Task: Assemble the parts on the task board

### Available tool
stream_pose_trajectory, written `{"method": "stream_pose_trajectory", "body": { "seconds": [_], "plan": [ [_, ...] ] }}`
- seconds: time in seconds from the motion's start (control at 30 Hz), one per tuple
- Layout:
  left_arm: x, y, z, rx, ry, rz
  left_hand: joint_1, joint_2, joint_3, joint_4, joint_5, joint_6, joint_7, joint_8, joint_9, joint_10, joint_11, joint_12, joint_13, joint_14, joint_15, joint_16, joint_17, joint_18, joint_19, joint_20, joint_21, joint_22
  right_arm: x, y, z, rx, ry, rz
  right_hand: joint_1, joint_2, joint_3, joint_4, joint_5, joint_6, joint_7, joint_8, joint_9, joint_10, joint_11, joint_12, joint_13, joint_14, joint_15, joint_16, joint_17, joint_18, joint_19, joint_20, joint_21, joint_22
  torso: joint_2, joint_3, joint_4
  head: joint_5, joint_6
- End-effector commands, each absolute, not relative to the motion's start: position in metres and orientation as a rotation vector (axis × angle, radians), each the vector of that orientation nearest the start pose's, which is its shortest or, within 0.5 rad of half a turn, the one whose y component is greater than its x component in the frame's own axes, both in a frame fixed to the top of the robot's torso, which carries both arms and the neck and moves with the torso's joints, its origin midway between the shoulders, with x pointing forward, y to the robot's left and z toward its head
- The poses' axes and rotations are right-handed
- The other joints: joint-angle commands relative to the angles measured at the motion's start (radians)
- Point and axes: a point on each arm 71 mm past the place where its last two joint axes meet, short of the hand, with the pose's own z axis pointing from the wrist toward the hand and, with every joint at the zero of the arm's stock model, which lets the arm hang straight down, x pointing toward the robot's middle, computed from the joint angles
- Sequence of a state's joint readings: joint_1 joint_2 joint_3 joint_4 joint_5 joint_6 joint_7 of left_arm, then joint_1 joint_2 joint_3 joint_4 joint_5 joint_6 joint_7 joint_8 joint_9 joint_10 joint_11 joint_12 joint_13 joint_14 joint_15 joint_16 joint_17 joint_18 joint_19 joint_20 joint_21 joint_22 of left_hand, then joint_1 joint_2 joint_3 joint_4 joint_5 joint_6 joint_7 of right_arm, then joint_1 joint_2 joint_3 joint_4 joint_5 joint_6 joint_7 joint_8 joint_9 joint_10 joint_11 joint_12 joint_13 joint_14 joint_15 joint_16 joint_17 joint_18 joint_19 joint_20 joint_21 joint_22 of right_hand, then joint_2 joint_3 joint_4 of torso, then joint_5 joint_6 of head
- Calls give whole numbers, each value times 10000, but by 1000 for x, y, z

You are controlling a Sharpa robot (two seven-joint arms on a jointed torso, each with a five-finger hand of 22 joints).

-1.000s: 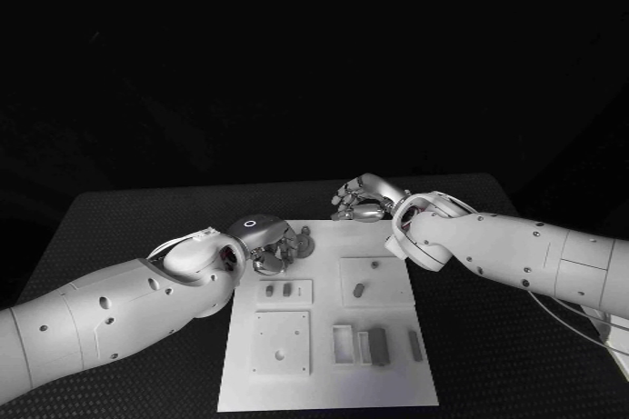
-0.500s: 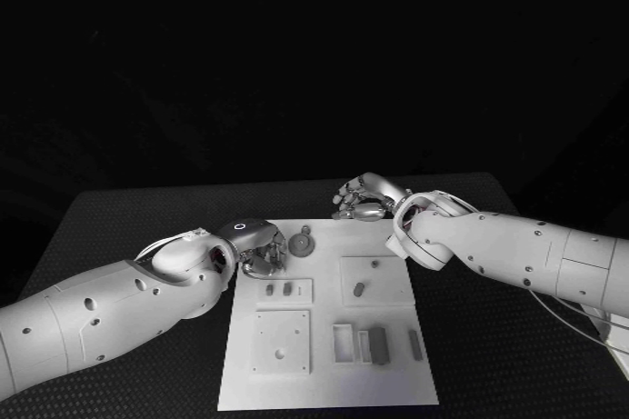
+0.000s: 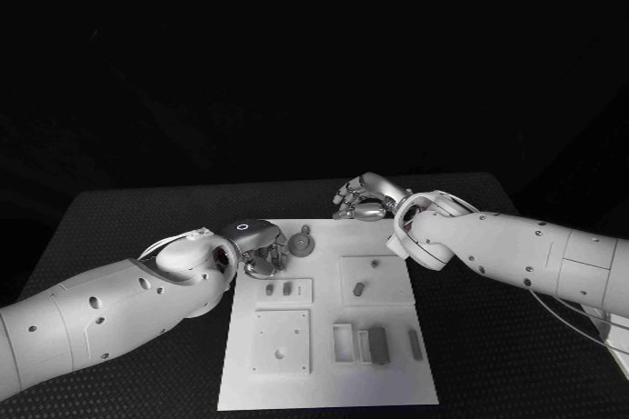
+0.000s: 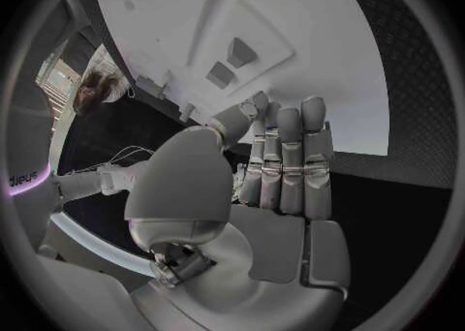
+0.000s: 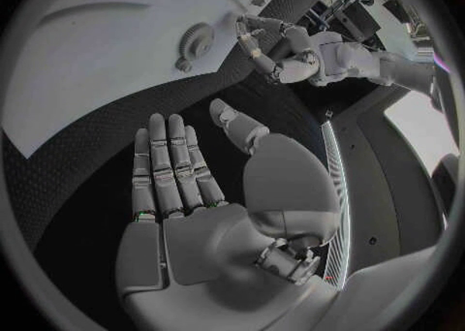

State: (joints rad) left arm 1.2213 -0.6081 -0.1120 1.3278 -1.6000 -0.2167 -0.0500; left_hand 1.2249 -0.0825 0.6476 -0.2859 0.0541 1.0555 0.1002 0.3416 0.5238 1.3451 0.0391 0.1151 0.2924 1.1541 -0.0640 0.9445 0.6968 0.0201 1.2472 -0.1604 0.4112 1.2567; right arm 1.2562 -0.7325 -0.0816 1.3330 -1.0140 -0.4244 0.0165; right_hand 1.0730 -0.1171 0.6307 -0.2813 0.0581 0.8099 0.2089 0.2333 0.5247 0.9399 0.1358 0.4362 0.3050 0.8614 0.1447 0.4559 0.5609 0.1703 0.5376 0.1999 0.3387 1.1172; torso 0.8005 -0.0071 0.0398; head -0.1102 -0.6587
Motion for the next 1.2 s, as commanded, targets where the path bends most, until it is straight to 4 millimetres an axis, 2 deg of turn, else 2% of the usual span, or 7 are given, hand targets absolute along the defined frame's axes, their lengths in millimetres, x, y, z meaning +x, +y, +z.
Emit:
{"method": "stream_pose_trajectory", "body": {
  "seconds": [0.03, 0.2, 0.9, 1.2],
  "plan": [
    [504, 125, -214, 4725, 17248, -6289, -37, 90, 85, 1, 34, 81, -9, 23, 15, 91, -13, 46, 8, 41, -42, 18, 15, 557, 59, -24, 30, 16, 527, -204, -177, 2305, 16159, 8314, -36, -2, -56, 18, -15, -67, -24, 38, -15, 52, 36, 19, -12, 29, 29, -40, 13, -126, -27, 22, -48, 14, -6, 3, 5, -3, -6],
    [505, 125, -216, 4943, 17269, -6043, -37, 93, 86, 1, 34, 80, -9, 21, 15, 92, -13, 43, 9, 42, -42, 16, 19, 556, 58, -25, 28, 19, 527, -204, -177, 2309, 16158, 8309, -37, -3, -57, 18, -15, -68, -24, 38, -17, 51, 36, 21, -19, 30, 29, -45, 15, -126, -27, 22, -50, 16, -5, 12, 1, -1, -8],
    [505, 122, -223, 5263, 17599, -5875, -40, 103, 88, -3, 33, 77, -7, 14, 18, 93, -12, 27, 14, 42, -40, 10, 36, 550, 56, -28, 21, 32, 527, -204, -177, 2313, 16155, 8311, -38, -6, -60, 19, -15, -68, -24, 42, -26, 51, 38, 29, -49, 32, 32, -67, 28, -126, -29, 24, -64, 27, 2, -4, 5, -27, -39],
    [503, 120, -224, 5372, 17685, -5942, -43, 105, 86, -4, 33, 78, -7, 13, 20, 97, -12, 23, 17, 42, -40, 8, 43, 548, 55, -28, 18, 37, 527, -205, -177, 2318, 16165, 8302, -39, -5, -61, 20, -15, -68, -24, 43, -28, 51, 38, 32, -58, 33, 32, -73, 33, -126, -29, 25, -68, 30, -6, 2, 0, -23, -56]
  ]
}}
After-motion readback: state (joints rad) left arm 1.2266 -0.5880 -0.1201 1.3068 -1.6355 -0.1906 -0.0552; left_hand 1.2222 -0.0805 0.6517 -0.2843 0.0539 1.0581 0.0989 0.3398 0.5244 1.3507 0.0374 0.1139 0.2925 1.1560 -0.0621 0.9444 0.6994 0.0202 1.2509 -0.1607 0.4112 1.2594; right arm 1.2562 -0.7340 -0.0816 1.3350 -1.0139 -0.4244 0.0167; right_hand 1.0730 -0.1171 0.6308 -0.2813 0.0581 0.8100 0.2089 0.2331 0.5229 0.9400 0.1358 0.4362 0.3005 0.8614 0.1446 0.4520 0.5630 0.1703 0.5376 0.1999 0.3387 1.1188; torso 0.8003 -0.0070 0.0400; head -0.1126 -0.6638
